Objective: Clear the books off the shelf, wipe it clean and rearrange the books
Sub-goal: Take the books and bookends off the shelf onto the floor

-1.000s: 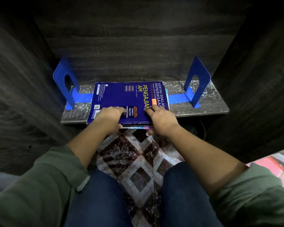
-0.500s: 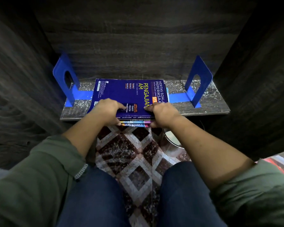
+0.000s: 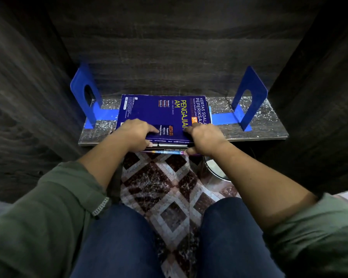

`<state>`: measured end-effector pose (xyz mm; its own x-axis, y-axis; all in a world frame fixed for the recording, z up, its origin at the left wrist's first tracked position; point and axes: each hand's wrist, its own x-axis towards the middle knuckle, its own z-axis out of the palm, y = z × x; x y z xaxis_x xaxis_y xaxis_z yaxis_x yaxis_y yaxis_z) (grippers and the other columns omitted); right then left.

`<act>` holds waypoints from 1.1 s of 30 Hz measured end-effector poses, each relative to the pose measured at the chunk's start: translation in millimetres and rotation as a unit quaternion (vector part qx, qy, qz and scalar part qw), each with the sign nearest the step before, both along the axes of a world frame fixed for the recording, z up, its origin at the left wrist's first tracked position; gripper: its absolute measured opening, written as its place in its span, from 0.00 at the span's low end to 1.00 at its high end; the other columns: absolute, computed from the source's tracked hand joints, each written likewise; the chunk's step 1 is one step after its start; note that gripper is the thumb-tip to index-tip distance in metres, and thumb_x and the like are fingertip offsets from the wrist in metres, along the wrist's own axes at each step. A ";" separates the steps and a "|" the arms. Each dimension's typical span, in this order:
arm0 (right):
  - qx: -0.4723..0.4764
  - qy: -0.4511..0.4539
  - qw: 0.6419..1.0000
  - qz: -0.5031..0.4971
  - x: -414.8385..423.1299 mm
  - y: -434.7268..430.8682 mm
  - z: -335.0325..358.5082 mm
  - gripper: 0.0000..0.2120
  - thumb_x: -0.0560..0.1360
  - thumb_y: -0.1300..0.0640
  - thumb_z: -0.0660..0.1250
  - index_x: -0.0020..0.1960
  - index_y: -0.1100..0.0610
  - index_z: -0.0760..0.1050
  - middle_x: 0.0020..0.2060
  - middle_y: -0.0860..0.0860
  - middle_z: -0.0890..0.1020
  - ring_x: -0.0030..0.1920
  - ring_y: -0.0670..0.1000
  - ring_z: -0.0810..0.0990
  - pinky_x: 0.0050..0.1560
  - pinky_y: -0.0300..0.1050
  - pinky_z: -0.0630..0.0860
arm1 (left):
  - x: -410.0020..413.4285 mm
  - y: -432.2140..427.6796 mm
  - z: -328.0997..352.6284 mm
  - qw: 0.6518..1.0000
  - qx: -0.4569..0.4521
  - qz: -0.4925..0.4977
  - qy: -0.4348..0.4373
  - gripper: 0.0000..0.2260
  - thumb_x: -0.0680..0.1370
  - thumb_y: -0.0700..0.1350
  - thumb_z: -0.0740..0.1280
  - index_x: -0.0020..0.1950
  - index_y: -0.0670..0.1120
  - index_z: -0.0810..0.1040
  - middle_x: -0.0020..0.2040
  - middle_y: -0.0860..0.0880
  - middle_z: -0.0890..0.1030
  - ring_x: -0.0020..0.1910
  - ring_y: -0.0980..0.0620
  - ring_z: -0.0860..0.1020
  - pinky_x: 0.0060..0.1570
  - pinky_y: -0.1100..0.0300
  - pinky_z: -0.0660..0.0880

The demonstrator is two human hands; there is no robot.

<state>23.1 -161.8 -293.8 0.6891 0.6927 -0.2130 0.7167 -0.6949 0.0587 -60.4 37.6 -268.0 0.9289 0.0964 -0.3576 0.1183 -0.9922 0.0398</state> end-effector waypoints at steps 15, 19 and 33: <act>0.026 -0.046 0.998 0.037 -0.1 -3.4 -4.4 0.27 0.77 0.38 0.59 0.67 0.56 0.69 0.59 0.56 0.77 0.55 0.58 0.78 0.49 0.49 0.74 | 12.0 -5.9 -8.7 0.998 0.054 -0.029 -0.015 0.23 0.75 0.48 0.68 0.69 0.52 0.70 0.59 0.48 0.78 0.57 0.46 0.75 0.61 0.52 0.71; 0.013 -0.044 0.999 0.021 -4.6 0.0 -12.5 0.37 0.69 0.32 0.67 0.68 0.56 0.67 0.60 0.54 0.74 0.60 0.56 0.75 0.53 0.50 0.75 | 13.7 -4.1 -8.3 0.999 0.047 -0.025 -0.006 0.23 0.74 0.49 0.69 0.69 0.53 0.70 0.59 0.48 0.77 0.58 0.47 0.74 0.62 0.51 0.71; 0.208 -0.206 0.953 -0.081 -11.3 -15.3 63.4 0.18 0.75 0.49 0.65 0.61 0.56 0.72 0.55 0.55 0.80 0.56 0.59 0.78 0.59 0.52 0.70 | 13.1 -29.9 53.8 0.910 0.178 -0.036 -0.374 0.13 0.70 0.38 0.67 0.53 0.46 0.81 0.45 0.44 0.83 0.45 0.41 0.80 0.48 0.50 0.70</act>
